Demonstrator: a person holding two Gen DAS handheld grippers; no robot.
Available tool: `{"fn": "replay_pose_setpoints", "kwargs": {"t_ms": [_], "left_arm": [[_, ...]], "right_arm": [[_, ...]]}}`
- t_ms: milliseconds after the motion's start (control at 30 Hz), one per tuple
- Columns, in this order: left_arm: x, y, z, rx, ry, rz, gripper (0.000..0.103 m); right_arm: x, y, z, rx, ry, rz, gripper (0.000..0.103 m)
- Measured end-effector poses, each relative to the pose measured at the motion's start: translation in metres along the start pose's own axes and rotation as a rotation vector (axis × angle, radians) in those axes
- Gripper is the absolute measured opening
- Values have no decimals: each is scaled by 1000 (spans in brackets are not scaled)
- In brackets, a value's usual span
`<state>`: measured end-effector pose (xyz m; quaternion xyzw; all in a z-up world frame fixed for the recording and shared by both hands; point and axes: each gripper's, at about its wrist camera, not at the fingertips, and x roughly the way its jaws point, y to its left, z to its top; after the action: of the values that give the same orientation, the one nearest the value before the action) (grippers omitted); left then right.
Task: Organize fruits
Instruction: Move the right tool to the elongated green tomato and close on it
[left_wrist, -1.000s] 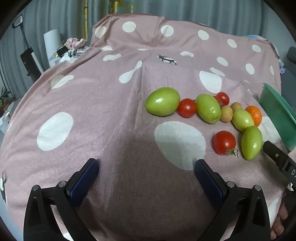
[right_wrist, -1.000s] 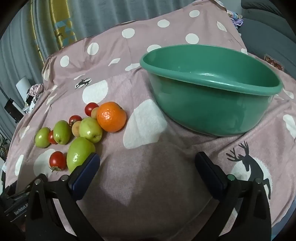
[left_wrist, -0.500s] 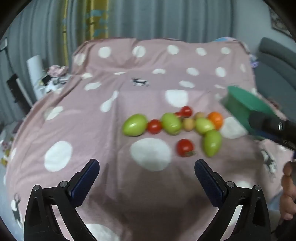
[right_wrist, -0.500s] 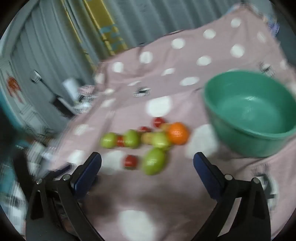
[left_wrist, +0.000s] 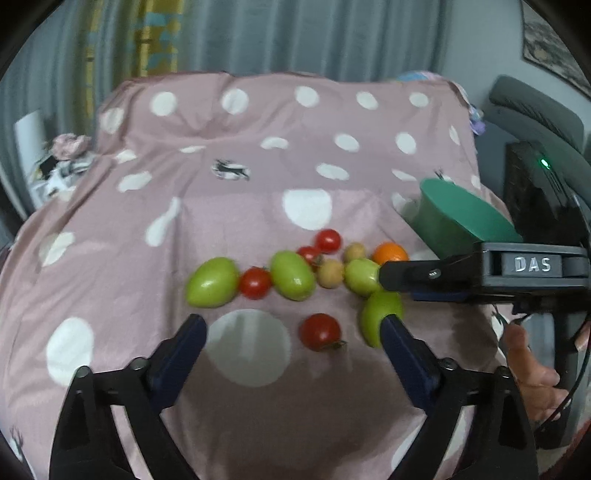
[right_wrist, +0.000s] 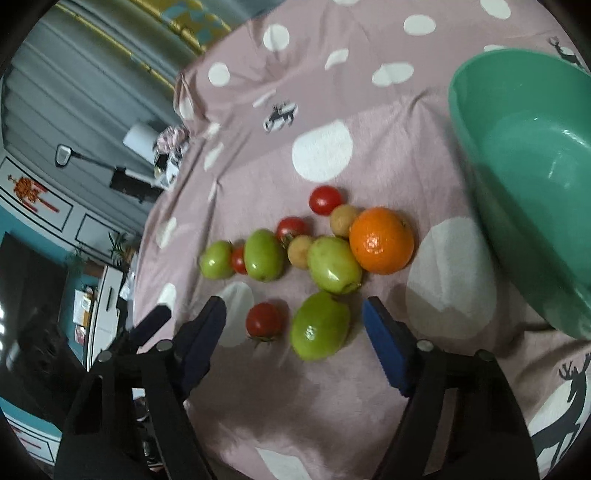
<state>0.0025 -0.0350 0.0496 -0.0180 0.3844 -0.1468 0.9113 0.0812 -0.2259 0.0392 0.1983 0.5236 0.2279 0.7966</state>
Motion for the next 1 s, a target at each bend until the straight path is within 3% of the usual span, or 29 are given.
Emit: {"fn": "replay_pose_setpoints", "kwargs": {"t_ms": [67,167,233,300,400,433,500,600,733,1000], "left_arm": [[8,-10,4,24,40,-43,70],[22,-31,4,85,83,-72,57],[34,-42,1,120,123,-86,57],[33,-46,1,129,98,-63,56],[27,-42,4,96,105,-133,54],[25,-44,5,95,95,-142,49],[23,-50,7,113,84,-149,47],[34,-61,6,152,119,-142,46],[57,-59,5,107,186,-143,45],[68,-54,8,62,170,-121,38]], "right_arm": [[-8,-20,7,20,30,21,65],[-13,-35,2,52,49,41,55],[-13,-48,-2,88,46,45,52],[-9,-55,-4,103,50,50,52],[-3,-63,-7,126,68,50,47],[-2,-64,-6,133,66,60,47],[-1,-65,-7,134,65,65,46],[1,-63,-6,138,69,63,45],[2,-63,-7,157,69,68,40],[8,-70,-12,217,86,111,39]]}}
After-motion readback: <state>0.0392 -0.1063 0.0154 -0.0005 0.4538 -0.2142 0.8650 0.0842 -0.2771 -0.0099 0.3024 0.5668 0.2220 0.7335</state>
